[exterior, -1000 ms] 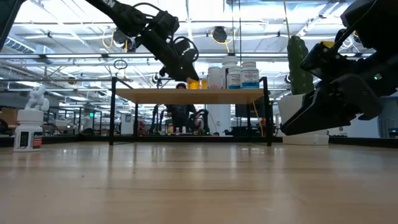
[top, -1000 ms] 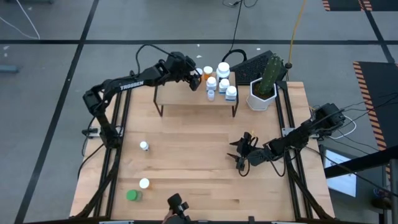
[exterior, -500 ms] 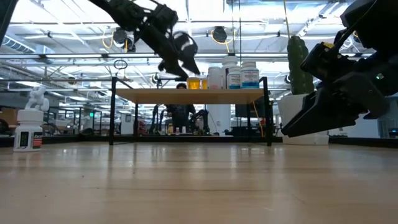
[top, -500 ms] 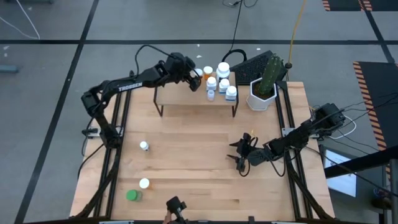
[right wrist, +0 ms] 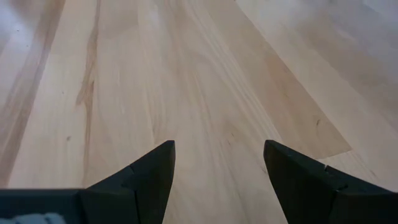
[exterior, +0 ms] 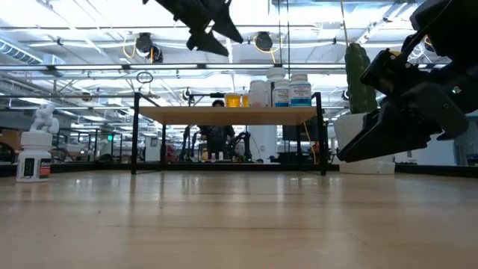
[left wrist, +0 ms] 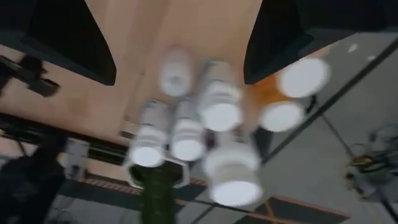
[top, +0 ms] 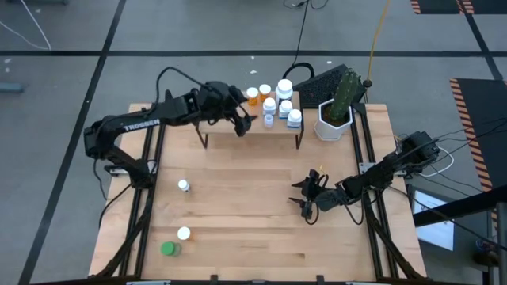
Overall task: Pick and place medicine bottles onto shelf by color
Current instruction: Put the small white pill bottle on the shelf
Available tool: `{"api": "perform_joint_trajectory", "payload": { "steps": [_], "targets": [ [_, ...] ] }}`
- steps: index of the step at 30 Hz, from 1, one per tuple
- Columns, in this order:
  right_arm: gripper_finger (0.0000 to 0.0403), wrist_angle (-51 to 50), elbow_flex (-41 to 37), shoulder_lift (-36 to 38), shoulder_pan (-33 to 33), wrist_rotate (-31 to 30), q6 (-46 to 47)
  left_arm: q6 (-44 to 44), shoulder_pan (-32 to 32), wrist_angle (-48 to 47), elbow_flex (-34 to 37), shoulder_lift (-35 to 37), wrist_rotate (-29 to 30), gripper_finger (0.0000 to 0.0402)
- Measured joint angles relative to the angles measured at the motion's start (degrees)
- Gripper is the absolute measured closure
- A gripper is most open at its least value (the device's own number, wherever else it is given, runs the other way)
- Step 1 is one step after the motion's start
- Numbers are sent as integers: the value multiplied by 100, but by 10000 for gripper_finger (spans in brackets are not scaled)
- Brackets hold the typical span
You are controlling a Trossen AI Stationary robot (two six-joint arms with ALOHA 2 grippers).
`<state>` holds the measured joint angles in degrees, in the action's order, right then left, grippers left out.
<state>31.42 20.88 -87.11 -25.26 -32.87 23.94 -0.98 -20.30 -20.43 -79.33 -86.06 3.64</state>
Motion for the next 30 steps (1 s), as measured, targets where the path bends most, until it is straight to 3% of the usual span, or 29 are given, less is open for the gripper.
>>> {"api": "perform_joint_trajectory", "payload": {
  "steps": [13, 30],
  "targets": [
    [161, 508, 0, -2, -338, -32, -180, -252, 1115, 64, 2, -88, 913, 46],
    [161, 961, 1, -2, -401, -28, -513, -455, 1273, 491, 2, -97, 968, 46]
  ]
}}
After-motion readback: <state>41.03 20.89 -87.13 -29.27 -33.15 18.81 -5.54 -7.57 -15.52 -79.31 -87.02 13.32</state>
